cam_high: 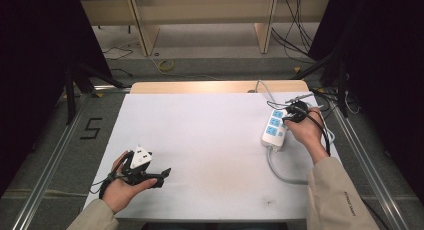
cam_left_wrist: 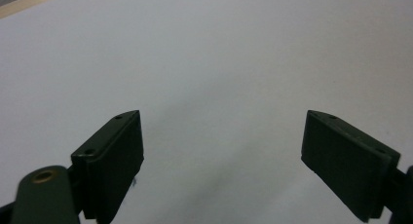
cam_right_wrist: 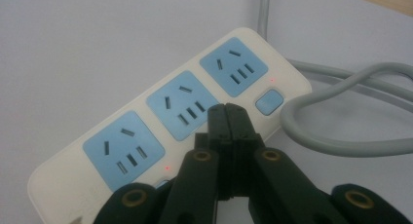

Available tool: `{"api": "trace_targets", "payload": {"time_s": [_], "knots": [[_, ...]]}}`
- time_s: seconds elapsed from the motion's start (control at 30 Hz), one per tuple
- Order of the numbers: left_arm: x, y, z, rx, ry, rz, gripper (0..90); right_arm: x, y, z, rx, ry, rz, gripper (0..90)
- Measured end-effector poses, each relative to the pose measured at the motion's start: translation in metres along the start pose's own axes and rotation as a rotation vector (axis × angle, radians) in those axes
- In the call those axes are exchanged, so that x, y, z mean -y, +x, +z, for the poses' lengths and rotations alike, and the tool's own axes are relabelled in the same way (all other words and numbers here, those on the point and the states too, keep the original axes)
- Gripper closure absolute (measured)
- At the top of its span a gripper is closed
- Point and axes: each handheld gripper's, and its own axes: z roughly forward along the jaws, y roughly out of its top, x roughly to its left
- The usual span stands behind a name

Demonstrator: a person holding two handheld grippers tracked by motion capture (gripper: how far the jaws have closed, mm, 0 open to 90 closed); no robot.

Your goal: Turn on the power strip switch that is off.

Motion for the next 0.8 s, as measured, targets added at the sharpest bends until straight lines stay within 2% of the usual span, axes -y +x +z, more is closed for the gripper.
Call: {"api": "trace_targets", "payload": {"time_s": [0.8], "knots": [[0.0,0.0,0.0004,0.002,0.003,0.002,15.1,-0.0004,-0.0011,0.0053,-0.006,0.016,0.005,90.0]]}}
